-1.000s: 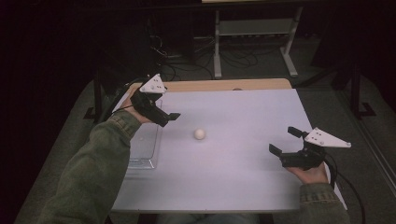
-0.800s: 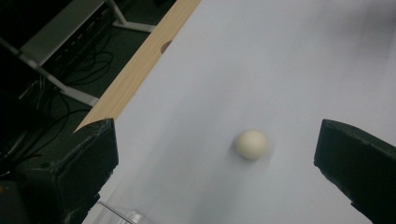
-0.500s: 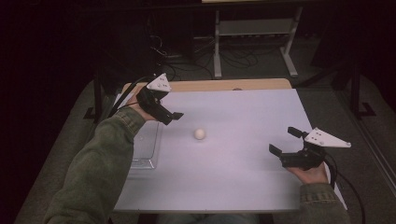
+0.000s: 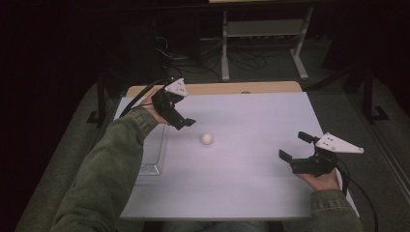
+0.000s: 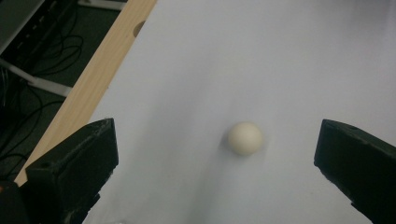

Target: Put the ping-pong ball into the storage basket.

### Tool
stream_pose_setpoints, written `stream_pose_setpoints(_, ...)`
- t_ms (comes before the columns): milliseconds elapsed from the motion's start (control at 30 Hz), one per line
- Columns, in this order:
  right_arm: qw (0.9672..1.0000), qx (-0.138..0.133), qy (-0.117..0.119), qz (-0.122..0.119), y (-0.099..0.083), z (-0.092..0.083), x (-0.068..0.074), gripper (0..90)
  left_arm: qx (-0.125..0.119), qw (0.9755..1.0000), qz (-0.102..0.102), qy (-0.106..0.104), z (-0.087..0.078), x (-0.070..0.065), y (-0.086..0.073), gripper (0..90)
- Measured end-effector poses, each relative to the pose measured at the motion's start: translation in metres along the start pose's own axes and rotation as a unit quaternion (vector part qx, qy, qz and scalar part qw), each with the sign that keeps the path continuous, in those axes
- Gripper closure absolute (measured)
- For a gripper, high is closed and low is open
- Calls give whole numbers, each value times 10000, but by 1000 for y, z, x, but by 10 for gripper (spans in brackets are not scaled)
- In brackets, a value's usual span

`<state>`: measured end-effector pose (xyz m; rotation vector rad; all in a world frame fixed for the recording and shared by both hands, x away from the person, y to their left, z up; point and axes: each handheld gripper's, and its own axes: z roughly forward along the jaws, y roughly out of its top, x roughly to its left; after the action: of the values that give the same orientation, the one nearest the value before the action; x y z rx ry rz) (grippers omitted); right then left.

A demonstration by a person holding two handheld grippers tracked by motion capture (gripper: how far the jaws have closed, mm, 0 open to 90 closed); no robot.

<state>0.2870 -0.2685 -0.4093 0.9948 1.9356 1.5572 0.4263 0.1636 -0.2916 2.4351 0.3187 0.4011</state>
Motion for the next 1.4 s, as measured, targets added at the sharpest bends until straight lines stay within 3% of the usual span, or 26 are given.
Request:
stream_pose_setpoints(167, 10000, -7, -2, 7, 0, -1, 0, 0, 142, 9999, 75, -47, 6, 1, 0, 0)
stream_pose_setpoints(233, 10000, -22, -5, 18, 0, -1, -1, 0, 316, 9993, 201, -66, 10, 0, 3, 0)
stream_pose_setpoints(467, 10000, -11, 4, 13, 0, -1, 0, 0, 282, 9991, 258, -205, 12, 3, 10, 0)
stream_pose_setpoints(833, 10000, 7, 2, 31, -1, -1, 0, 0, 517, 9968, 513, -342, 18, 4, 20, 0)
stream_pose_setpoints(1233, 10000, 34, 12, -2, -1, 0, 0, 0, 903, 9924, 683, -483, 31, 4, 24, 0)
stream_pose_setpoints(1400, 10000, 37, 14, 21, -2, -1, -1, 0, 1059, 9888, 865, -597, 37, 1, 29, 0)
